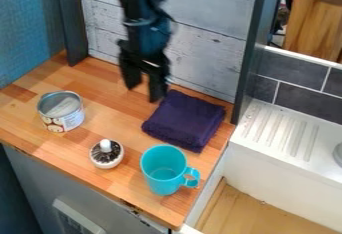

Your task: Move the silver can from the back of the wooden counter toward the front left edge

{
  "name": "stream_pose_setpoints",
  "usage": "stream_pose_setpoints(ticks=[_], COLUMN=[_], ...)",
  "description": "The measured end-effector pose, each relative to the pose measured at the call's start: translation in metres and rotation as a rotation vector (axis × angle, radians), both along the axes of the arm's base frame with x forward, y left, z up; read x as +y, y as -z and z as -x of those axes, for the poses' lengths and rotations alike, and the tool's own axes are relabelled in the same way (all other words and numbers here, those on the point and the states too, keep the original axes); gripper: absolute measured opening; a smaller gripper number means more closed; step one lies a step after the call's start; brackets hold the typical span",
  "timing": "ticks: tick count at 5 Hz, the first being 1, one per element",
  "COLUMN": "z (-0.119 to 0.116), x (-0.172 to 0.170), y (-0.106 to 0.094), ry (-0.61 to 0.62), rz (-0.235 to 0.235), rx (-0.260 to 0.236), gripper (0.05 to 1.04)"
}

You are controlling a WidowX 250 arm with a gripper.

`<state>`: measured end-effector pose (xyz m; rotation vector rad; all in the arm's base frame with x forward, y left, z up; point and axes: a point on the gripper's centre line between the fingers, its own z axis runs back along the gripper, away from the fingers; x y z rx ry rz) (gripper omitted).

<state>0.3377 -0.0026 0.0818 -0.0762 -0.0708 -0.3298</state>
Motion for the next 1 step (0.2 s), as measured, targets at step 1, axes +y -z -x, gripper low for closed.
stream_pose_setpoints(ticks=[1], z=[-0.0023], x=[-0.0476], y=[0.016], ry=[-0.003], rz=[-0.062], rx=[0.06], gripper=[1.0])
